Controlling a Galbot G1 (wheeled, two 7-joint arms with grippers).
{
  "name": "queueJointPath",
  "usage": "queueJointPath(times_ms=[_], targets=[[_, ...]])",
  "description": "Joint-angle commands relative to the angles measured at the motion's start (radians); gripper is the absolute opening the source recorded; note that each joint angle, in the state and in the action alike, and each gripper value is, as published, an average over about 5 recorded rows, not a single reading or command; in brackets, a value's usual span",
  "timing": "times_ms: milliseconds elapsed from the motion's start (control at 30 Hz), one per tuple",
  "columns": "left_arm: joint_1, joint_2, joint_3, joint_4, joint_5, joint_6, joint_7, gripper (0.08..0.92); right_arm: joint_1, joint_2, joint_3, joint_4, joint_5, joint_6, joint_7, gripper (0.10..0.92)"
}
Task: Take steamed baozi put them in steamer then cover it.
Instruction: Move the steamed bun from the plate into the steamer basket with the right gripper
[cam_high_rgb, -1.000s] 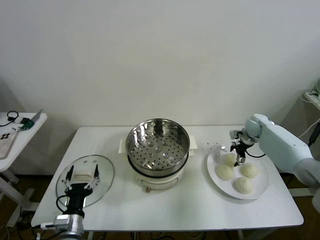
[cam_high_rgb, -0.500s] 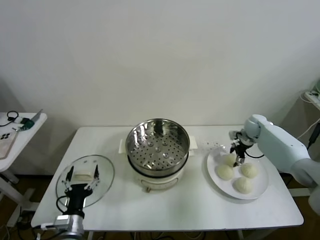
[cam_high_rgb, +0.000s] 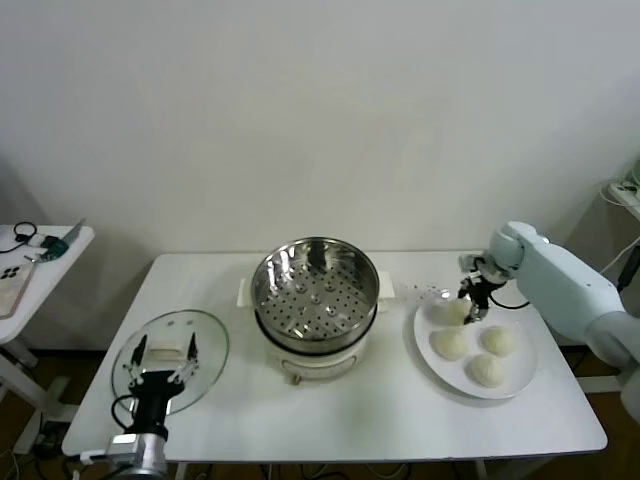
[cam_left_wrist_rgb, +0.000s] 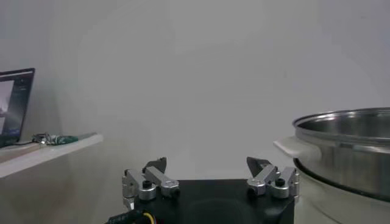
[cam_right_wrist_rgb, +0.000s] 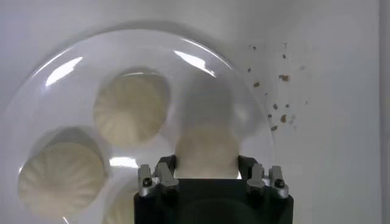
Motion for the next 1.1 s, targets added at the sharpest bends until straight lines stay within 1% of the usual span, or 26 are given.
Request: queueJointPath(times_ms=[33, 133, 300, 433, 667, 800, 933, 1100], targets=[[0.005, 0.001, 0.004, -0.003, 0.006, 0.003, 0.001, 0.823, 0.349, -0.035, -0.322, 0.212, 0.216, 0.053, -0.012, 0.670], [0.005, 0.003, 0.011, -0.002, 0.011, 0.007, -0.004, 0.823, 0.487, -0.017, -0.429, 0.285, 0.254, 0.098, -0.015, 0.670], [0.006, 0.004, 0.024, -0.004, 0.027, 0.015, -0.009, 0.823, 0.620, 0.037, -0.509, 0.421, 0.235, 0.173, -0.010, 0.670], [0.012, 0.004, 0.032, -0.008, 0.038, 0.021, -0.009, 0.823, 0.642, 0.083, -0.514, 0.521, 0.188, 0.205, -0.006, 0.671], [0.026, 0.010, 0.039, -0.007, 0.036, 0.022, -0.011, 0.823, 0.614, 0.180, -0.496, 0.643, 0.040, 0.271, 0.003, 0.674], [0.030, 0.012, 0.049, -0.007, 0.040, 0.025, -0.008, 0.823, 0.563, 0.263, -0.464, 0.628, -0.065, 0.318, 0.014, 0.670], [0.030, 0.011, 0.055, -0.010, 0.044, 0.026, -0.007, 0.823, 0.512, 0.346, -0.439, 0.559, -0.141, 0.361, 0.025, 0.671], [0.032, 0.016, 0.054, -0.015, 0.043, 0.028, -0.008, 0.823, 0.442, 0.411, -0.414, 0.470, -0.223, 0.403, 0.031, 0.678]])
